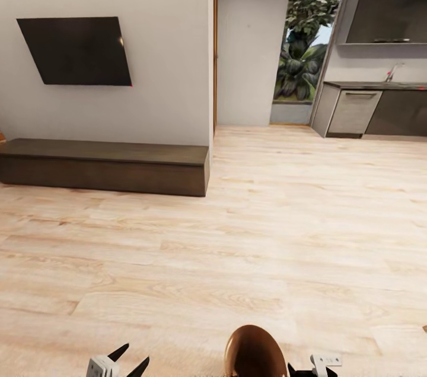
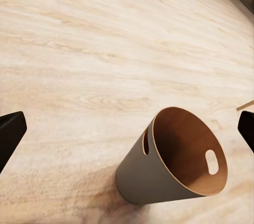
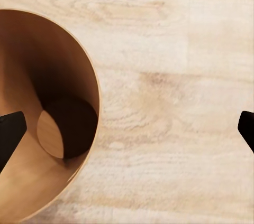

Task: Put the three can of soda from the living room inside the tash can in the kitchen.

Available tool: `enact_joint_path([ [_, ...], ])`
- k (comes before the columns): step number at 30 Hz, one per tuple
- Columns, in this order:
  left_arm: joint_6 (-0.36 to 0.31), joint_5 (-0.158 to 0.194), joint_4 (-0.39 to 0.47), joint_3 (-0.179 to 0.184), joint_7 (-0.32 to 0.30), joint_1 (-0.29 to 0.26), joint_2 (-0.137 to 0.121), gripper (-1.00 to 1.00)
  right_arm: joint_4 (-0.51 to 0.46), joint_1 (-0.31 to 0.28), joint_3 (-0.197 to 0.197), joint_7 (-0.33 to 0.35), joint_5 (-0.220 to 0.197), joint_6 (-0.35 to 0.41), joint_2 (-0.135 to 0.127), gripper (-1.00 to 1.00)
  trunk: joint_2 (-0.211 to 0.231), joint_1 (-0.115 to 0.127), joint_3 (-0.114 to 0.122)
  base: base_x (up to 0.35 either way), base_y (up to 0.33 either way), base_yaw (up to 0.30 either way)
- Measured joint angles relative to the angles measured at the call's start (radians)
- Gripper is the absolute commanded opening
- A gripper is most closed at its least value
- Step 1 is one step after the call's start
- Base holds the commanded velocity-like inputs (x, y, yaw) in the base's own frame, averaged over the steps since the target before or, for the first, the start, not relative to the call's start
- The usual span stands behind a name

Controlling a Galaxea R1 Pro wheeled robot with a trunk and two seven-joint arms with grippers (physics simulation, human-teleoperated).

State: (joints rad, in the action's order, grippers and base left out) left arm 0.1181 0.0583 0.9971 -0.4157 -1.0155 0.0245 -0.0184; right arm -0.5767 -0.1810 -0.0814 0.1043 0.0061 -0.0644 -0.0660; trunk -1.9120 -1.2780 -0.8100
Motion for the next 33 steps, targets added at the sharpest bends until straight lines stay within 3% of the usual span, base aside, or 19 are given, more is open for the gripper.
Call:
enact_joint_path([
  [22, 0.000, 0.000, 0.000, 0.000, 0.000, 0.000, 0.000, 1.00, 0.000, -0.003, 0.000, 0.000, 0.001, 0.001, 0.000, 1.00, 0.000, 0.000, -0.028, 0.002, 0.000, 0.000],
  [33, 0.000, 0.000, 0.000, 0.000, 0.000, 0.000, 0.000, 1.00, 0.000, -0.024, 0.000, -0.003, 0.001, 0.000, 0.009, 1.00, 0.000, 0.000, -0.041, 0.159, 0.000, 0.000],
])
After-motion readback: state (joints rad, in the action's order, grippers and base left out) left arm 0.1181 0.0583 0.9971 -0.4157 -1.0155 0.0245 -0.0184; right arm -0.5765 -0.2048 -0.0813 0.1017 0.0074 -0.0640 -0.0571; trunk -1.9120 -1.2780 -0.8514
